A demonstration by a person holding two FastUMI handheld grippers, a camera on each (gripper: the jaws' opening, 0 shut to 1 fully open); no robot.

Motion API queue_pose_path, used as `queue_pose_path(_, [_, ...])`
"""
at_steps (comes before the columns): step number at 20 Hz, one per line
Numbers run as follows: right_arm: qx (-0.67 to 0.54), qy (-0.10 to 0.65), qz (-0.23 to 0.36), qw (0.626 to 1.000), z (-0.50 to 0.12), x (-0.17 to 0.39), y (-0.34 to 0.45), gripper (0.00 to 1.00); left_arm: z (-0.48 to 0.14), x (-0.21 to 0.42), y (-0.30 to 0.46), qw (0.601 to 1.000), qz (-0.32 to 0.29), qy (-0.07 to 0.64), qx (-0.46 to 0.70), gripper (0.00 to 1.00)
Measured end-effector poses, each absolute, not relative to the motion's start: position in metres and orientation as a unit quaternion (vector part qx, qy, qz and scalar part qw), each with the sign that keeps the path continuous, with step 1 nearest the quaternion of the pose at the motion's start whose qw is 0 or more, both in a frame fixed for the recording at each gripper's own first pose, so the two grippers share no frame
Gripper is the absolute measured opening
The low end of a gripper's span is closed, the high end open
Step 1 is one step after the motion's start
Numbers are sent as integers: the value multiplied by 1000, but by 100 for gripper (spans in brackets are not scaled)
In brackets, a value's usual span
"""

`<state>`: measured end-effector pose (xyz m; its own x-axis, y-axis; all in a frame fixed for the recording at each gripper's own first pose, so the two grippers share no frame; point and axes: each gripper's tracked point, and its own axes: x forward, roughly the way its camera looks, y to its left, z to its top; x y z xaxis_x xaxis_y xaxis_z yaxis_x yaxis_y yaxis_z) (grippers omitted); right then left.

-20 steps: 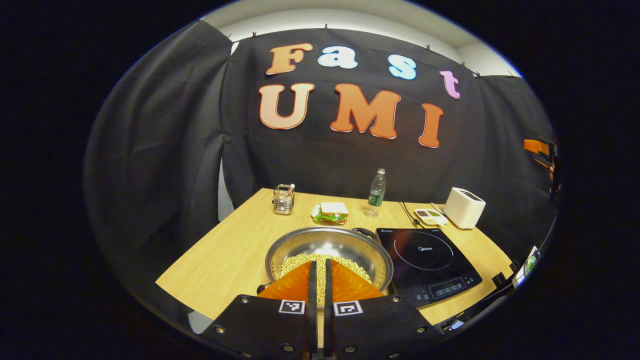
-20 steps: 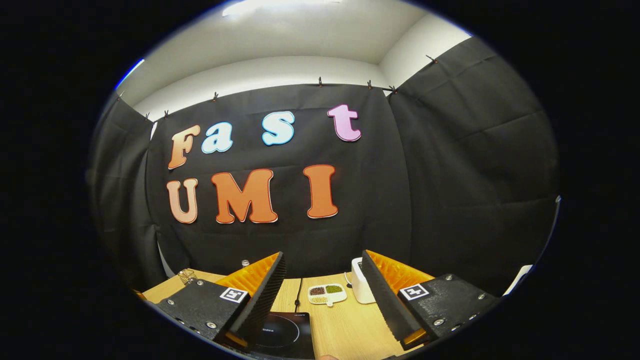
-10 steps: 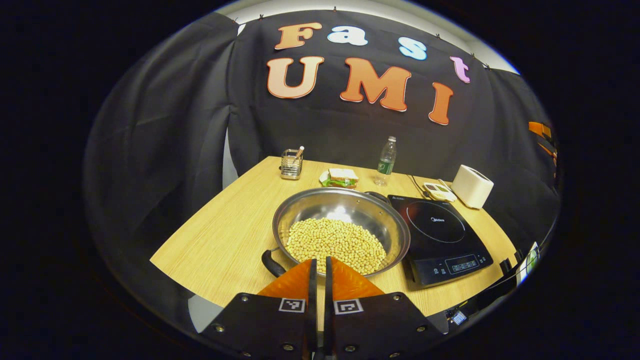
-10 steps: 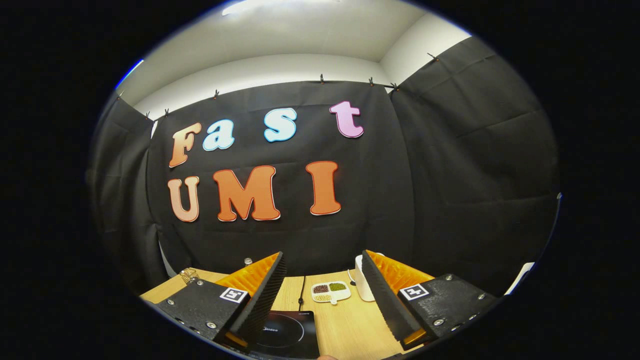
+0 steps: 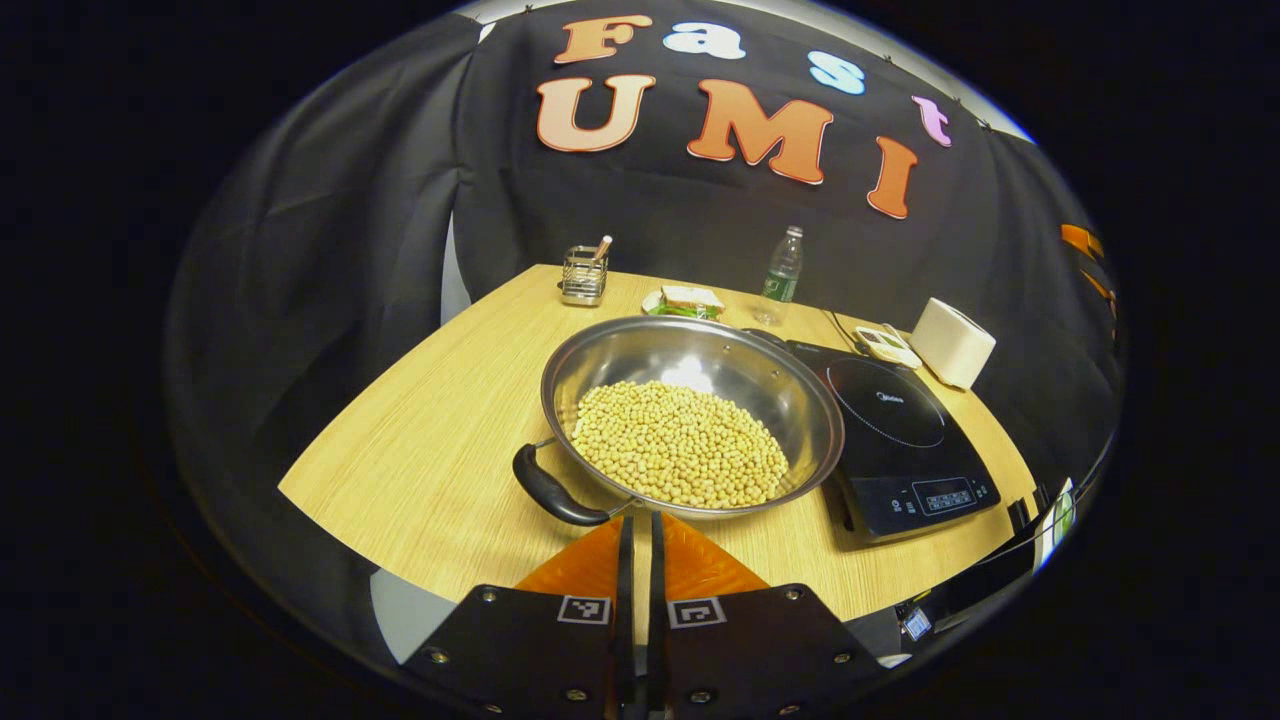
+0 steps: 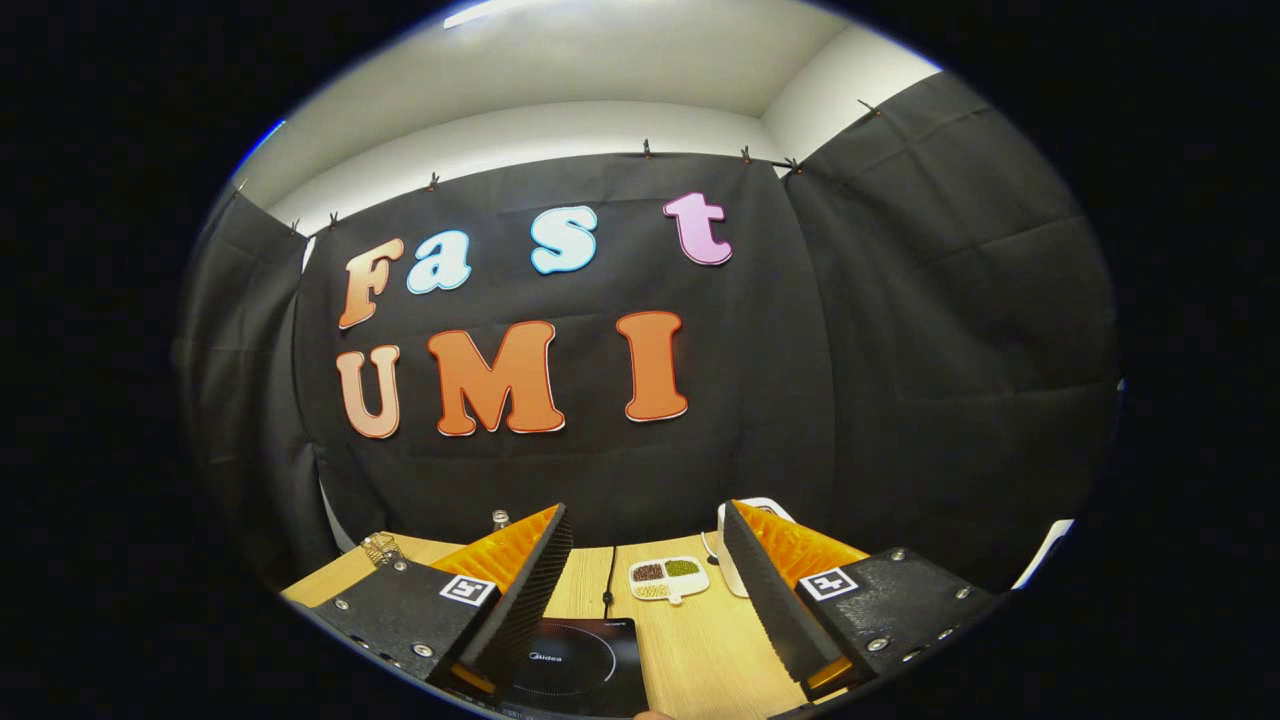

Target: First push the handle of the pot to place it horizontally, then grasp the pot with both hands and set it on the induction cooktop.

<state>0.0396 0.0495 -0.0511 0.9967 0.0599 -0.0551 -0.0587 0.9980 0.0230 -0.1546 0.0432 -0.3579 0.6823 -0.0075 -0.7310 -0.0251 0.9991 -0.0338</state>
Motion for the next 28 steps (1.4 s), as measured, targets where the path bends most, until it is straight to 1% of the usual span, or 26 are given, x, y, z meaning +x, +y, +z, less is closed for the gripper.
queue_pose_path(7, [4, 44, 24, 999, -65, 48, 51, 95, -381, -153, 50, 906, 11, 422, -15, 6])
queue_pose_path(12, [-5, 41, 21, 999, -67, 49, 57, 95, -396, -149, 60, 907, 20, 421, -12, 6])
queue_pose_path(22, [-10, 42, 23, 999, -74, 53, 73, 95, -401, -135, 82, 908, 29, 418, -8, 6])
queue_pose_path(23, [-11, 41, 22, 999, -74, 54, 73, 95, -401, -133, 84, 907, 31, 419, -10, 10])
queue_pose_path(24, [-13, 42, 20, 999, -76, 54, 73, 95, -401, -133, 86, 907, 32, 419, -11, 6])
queue_pose_path(28, [-9, 42, 14, 999, -79, 54, 73, 95, -403, -125, 98, 906, 37, 422, -3, 6])
